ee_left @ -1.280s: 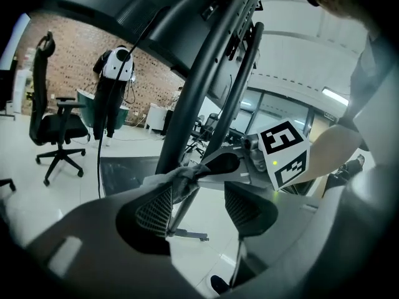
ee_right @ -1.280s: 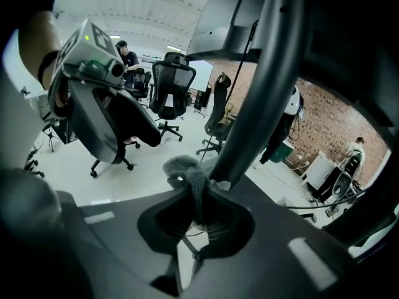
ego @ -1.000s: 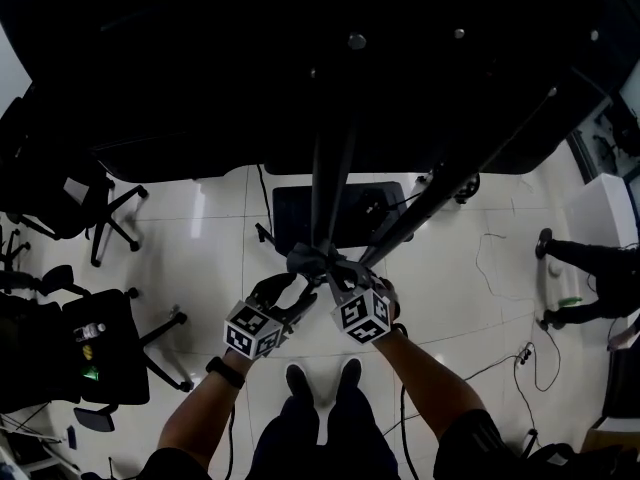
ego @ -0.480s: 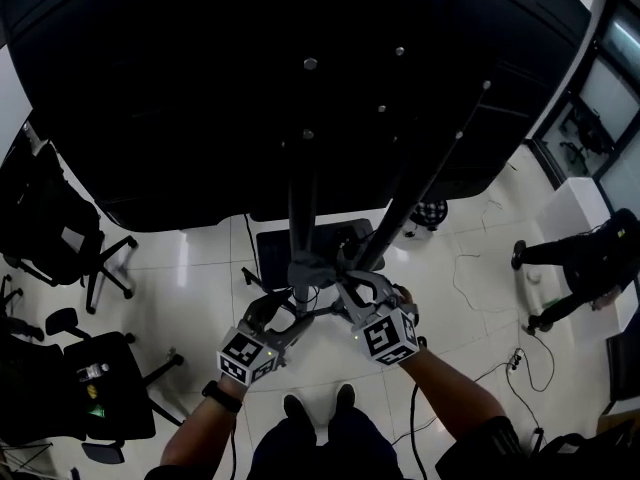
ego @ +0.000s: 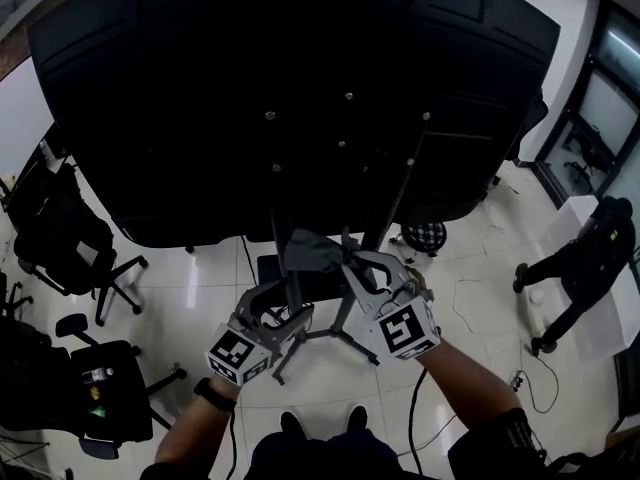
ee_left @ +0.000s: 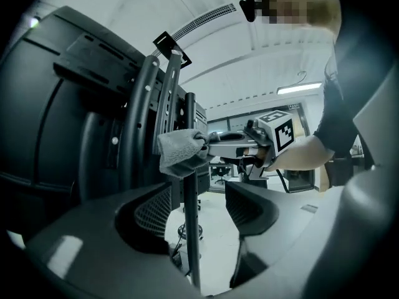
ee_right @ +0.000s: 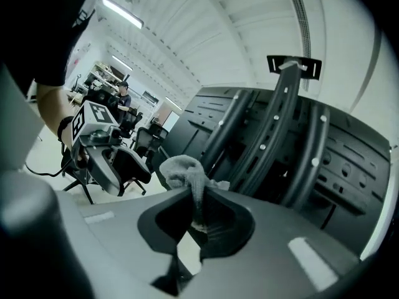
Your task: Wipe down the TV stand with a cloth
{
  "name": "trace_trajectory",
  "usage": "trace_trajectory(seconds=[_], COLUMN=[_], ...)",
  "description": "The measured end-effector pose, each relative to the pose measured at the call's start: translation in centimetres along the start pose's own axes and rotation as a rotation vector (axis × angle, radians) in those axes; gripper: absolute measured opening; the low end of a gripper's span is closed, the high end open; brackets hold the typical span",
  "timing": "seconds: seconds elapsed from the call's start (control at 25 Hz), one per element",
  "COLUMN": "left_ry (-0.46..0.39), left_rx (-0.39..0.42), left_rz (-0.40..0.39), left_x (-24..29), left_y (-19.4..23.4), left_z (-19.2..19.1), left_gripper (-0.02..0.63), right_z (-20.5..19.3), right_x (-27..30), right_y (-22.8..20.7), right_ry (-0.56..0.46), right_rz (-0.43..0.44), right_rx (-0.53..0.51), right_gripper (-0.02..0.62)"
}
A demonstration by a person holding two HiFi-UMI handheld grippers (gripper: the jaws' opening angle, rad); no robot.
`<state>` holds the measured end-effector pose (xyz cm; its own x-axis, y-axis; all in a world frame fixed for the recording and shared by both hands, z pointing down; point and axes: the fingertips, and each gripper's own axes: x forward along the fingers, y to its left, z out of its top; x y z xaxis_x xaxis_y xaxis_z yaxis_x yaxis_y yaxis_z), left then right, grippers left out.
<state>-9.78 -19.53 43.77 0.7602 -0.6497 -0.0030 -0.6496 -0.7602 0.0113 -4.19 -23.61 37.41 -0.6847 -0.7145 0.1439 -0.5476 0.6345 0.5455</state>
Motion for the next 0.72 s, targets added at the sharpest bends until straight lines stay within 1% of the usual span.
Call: trace_trajectory(seconds=[0.08,0.2,0.32,0.48,0.6,0.72], left_ry=[-0.033,-0.076,-0.124,-0.162,-0.191,-0.212], left_rx=[0.0,0.016,0.017,0.058,0.099,0.138], left_rz=[0.019,0.034,0.048,0.058,0.052,0.06], left_x=[0.6,1.9,3.1,4.9,6.3,7.4], left_y=[-0.9,-2.4,-3.5,-4.8,-5.6,-5.9], left_z=[2.5,5.2,8.4,12.2,15.0,17.4], left_gripper=[0.29,0.291,0.29,0.29,0.29,0.29], right_z=[2.0,4.5,6.7,9.5,11.1,12.4], right_x=[-1.4,-3.5,-5.0,-6.5,-6.7,-6.3], right_y=[-1.9,-4.6,-7.9,-12.8,-16.5,-19.4], right_ry=[-0.04,-0.089,-0.138,-0.187,-0.203,-0.199], right_rz=[-0.001,0.008,-0.008,-0.039,-0.055,-0.06], right_rx=[-0.037,-0.111,-0.179,-0.209,-0.24,-0.242], right_gripper=[0.018,0.018,0.018,0.018,0.018,0.018])
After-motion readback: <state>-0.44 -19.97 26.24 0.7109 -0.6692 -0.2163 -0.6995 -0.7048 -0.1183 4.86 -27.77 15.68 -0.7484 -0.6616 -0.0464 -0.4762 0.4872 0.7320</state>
